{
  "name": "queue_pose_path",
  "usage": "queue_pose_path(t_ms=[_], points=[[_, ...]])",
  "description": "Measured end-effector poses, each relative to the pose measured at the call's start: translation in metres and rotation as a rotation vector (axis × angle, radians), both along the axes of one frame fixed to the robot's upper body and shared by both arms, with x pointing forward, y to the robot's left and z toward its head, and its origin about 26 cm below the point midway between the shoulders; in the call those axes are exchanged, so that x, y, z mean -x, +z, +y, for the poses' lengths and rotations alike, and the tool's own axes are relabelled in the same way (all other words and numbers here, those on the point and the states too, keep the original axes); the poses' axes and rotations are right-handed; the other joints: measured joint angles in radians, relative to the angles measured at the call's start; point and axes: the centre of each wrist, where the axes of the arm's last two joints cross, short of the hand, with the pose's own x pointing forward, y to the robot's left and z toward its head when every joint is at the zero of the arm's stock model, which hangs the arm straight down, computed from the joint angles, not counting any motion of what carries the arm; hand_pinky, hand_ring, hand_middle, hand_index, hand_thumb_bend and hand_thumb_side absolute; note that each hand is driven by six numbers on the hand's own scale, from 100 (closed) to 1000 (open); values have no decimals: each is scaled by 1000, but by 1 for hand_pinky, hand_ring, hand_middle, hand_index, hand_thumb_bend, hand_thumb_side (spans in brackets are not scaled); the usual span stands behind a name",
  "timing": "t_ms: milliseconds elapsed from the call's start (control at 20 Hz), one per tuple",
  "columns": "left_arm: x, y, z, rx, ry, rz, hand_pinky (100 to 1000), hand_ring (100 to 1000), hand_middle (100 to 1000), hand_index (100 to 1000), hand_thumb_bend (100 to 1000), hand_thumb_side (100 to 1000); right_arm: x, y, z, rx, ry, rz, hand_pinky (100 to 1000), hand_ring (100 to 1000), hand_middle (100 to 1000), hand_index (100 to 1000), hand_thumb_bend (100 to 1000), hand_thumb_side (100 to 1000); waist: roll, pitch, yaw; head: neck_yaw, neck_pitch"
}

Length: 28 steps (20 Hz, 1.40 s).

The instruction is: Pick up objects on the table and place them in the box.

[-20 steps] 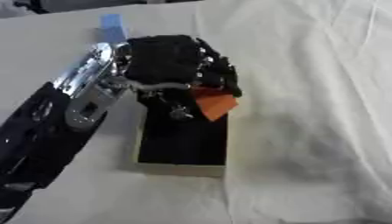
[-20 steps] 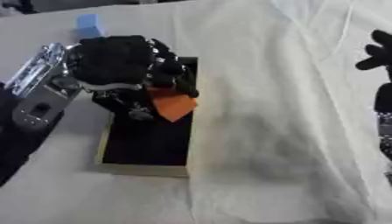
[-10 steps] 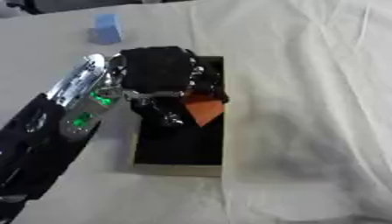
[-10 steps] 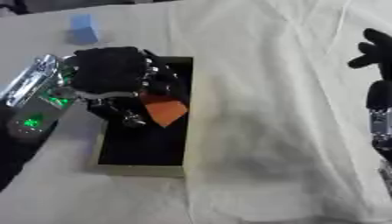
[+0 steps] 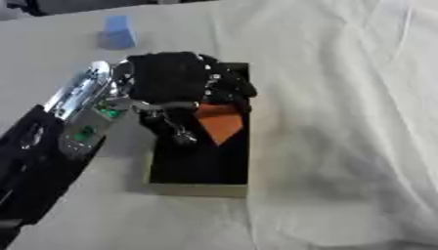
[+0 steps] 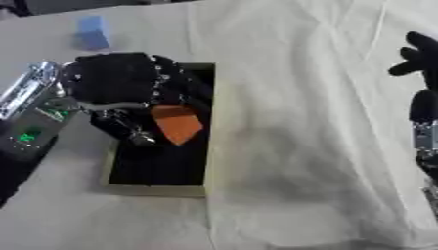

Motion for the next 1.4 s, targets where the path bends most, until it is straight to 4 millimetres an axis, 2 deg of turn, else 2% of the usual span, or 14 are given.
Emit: queue_pose_path(t_ms=[150,350,400,500,700,1000,1250,1400], points=[[0,-1,2,-8,21,-4,833,919,920,902,603,309,0,0,0,0,0,0,874,917,584,862,100,660,0,0,-2,0,0],[-2,-1,6,3,34,-2,796,891,894,884,476,263,0,0,0,-1,1,-1,874,917,584,861,100,660,-2,0,-2,0,0],[-2,0,7,10,35,2,774,873,875,877,405,244,0,0,0,-1,1,-1,874,918,584,861,100,660,-3,0,-2,0,0],[-2,2,11,37,34,9,756,857,860,871,354,258,0,0,0,-1,1,-1,874,918,584,862,100,660,-3,0,-1,0,0],[-1,13,20,121,26,18,743,845,849,867,334,303,0,0,0,-3,1,-2,874,918,585,861,100,660,-5,0,2,0,0],[-8,40,54,259,161,28,745,847,856,878,312,347,1,-1,0,-6,-1,-3,874,917,586,861,100,662,-8,-1,4,-5,0],[-40,57,92,357,356,74,753,854,860,884,329,337,1,-1,0,-8,-1,-6,874,917,586,861,100,659,-8,-1,-8,4,0],[-59,61,110,390,444,95,756,858,864,887,336,338,0,-1,0,-8,0,-7,874,918,585,862,100,659,-8,0,-16,28,0]])
